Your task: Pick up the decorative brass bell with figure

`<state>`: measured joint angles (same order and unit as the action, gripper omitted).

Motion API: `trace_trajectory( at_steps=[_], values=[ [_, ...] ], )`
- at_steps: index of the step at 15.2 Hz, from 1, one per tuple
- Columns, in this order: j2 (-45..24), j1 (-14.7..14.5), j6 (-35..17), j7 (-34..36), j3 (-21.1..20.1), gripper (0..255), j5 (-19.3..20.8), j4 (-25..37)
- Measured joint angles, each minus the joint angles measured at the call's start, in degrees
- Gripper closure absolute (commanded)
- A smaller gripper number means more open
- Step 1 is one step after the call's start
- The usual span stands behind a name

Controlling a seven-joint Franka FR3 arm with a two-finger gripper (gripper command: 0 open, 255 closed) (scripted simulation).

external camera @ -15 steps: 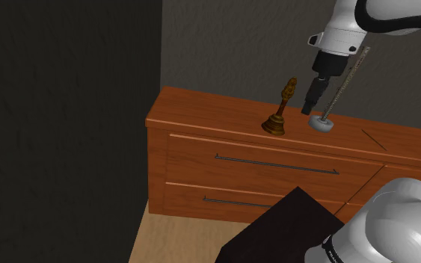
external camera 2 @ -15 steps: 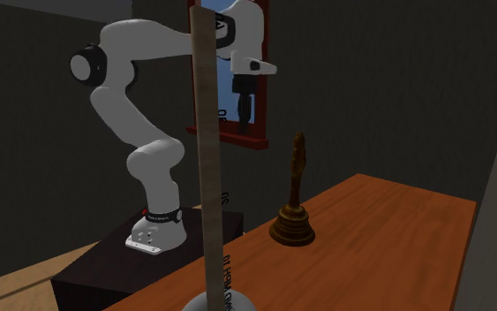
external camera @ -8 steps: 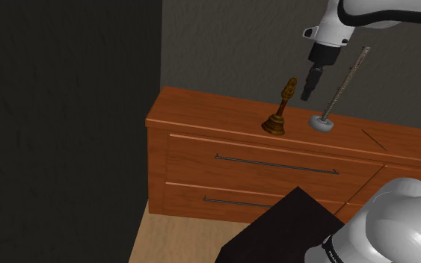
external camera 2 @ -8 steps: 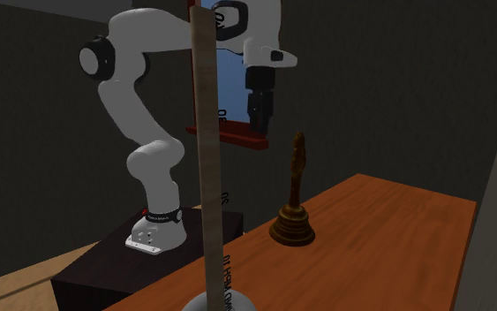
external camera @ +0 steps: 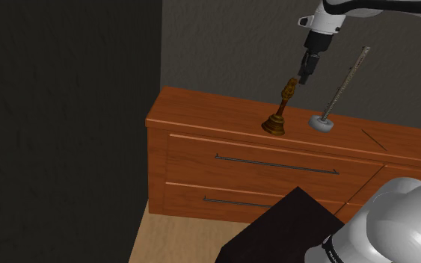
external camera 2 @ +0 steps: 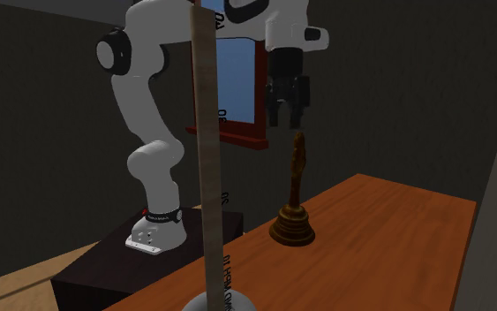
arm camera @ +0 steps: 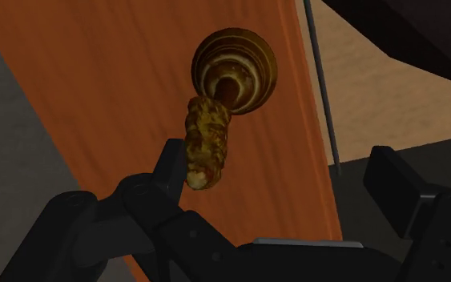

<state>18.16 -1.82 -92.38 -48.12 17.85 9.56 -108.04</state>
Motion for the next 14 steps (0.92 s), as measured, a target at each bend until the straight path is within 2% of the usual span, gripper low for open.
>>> trace_trajectory(
  at_steps=[3,11,12,14],
  values=[
    [-4.94,-0.08,-1.14,-5.4,2.21,0,-0.8,4.72],
    [-5.17,0.05,-6.28,-5.98,2.7,0,-0.63,-0.01],
    [-5.12,0.04,-6.42,-5.92,2.68,255,-0.61,-0.19],
    [-5.06,0.04,-6.52,-5.87,2.66,255,-0.59,-0.34]
  ],
)
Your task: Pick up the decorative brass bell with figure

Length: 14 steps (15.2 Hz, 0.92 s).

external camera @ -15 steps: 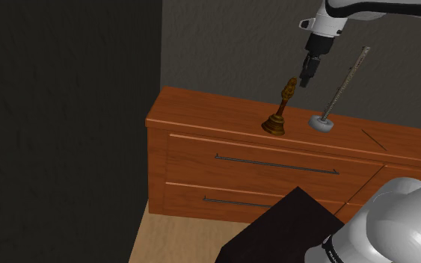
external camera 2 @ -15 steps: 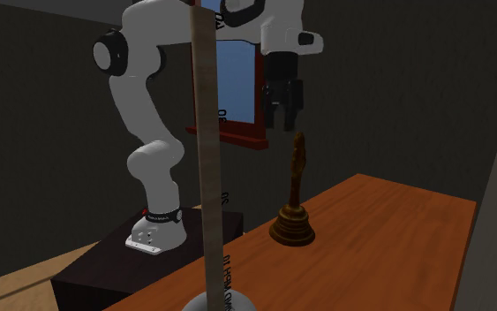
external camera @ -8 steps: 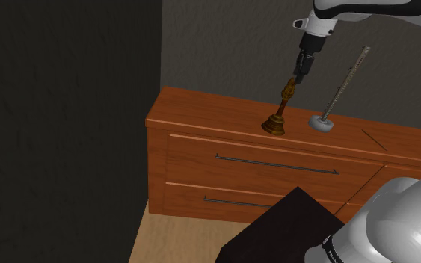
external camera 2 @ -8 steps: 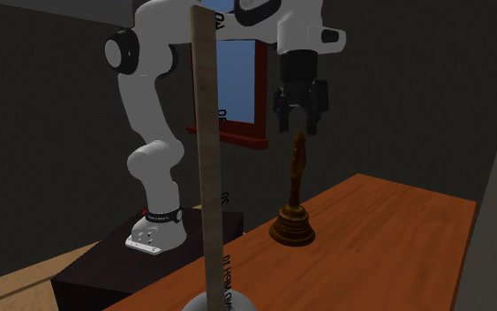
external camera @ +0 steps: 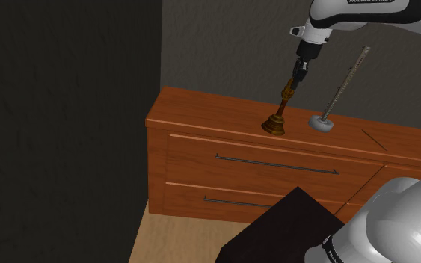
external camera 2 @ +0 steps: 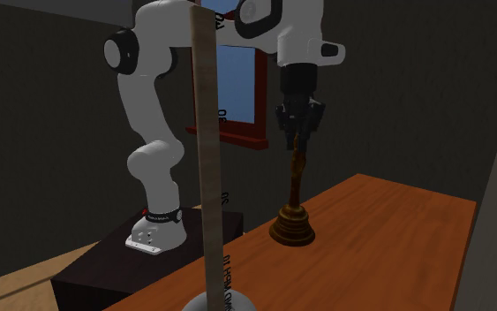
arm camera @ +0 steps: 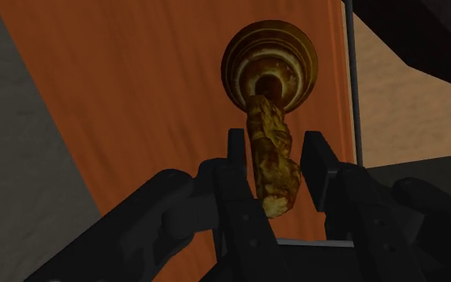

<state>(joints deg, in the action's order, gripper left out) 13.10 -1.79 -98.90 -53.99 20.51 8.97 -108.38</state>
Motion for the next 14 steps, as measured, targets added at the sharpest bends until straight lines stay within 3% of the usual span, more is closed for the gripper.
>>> trace_trajectory(
  at_steps=[8,14],
  values=[
    [0.03,0.0,-0.06,0.01,-0.01,255,0.01,-0.01],
    [-0.79,-0.13,3.84,-0.47,-0.08,255,-0.35,4.61]
  ],
)
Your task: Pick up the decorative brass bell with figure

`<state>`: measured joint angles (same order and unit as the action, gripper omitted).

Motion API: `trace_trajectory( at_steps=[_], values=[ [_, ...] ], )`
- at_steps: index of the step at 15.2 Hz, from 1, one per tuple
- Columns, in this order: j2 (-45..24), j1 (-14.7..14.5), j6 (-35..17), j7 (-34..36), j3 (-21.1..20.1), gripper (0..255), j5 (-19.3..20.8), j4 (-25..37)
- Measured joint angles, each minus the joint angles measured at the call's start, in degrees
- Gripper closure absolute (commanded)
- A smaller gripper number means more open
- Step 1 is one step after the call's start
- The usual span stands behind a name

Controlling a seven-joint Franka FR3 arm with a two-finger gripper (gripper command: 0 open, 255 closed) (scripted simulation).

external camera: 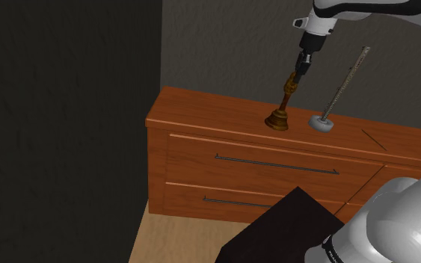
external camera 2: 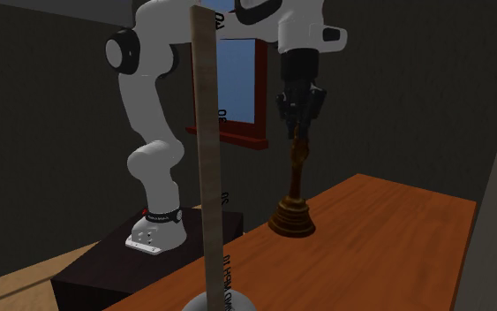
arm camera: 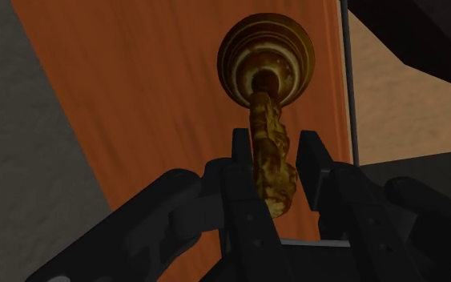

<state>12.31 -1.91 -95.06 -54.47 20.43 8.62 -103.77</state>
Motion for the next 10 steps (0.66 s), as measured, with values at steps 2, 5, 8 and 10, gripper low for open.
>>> trace_trajectory(
  at_steps=[2,5,8,10],
  values=[
    [-0.32,-0.01,1.41,-0.26,0.04,255,-0.13,1.73],
    [-1.03,-0.08,3.82,-0.57,0.02,255,-0.39,4.84],
    [-1.97,-0.11,6.22,-1.01,0.11,255,-0.7,8.16],
    [-2.19,-0.13,7.46,-1.15,0.1,255,-0.78,9.61]
  ],
)
